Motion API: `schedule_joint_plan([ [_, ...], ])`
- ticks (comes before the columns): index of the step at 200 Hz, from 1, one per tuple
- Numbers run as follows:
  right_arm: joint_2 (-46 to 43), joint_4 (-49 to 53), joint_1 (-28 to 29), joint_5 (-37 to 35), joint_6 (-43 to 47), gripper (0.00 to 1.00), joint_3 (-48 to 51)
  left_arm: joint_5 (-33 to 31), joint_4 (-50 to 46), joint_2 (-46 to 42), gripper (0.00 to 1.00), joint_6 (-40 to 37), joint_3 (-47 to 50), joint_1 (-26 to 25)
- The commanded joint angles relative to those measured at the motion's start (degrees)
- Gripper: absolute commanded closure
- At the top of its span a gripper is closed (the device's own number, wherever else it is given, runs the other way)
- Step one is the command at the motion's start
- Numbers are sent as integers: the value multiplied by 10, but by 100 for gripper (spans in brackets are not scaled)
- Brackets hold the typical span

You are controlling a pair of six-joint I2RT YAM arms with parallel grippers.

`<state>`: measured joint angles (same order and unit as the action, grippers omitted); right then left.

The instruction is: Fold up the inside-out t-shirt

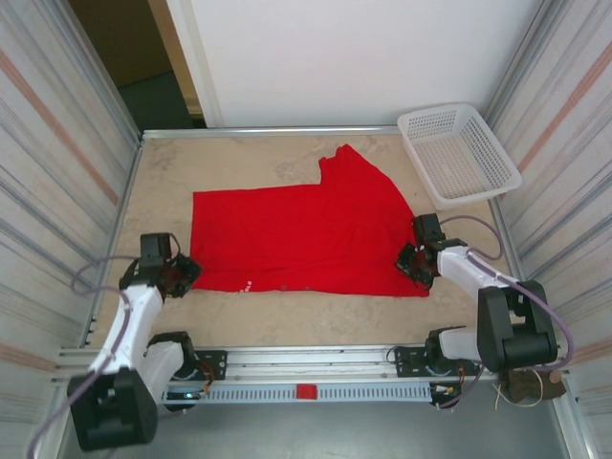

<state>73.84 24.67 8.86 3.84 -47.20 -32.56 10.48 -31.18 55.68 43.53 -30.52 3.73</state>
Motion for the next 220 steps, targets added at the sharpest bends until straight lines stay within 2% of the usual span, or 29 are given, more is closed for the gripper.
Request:
schedule_joint_plan([
  [1,-10,30,-5,-20,-15,84,8,9,41,54,72,-42,-31,-33],
  [12,-14,33,-5,-20,-15,84,8,-11,51,79,64,-46,-32,-43],
  [19,-18,34,-5,-20,-15,84,10,-20,56,94,62,-53,-35,-44],
  [34,-26,40,-5,-23,-14,84,10,-54,46,118,62,-67,-52,-48],
  [93,-31,43,-7,-25,-12,84,8,-94,24,149,61,-48,-63,-50],
  [161,-30,42,-7,-27,-12,84,4,-110,48,201,60,-45,-62,-50],
  [181,-32,43,-8,-28,-12,84,4,-112,56,219,66,-46,-67,-50],
  [209,-32,44,-8,-29,-12,84,4,-114,54,223,91,-51,-76,-50],
  [220,-32,43,-9,-29,-12,84,5,-116,47,216,97,-54,-80,-50],
])
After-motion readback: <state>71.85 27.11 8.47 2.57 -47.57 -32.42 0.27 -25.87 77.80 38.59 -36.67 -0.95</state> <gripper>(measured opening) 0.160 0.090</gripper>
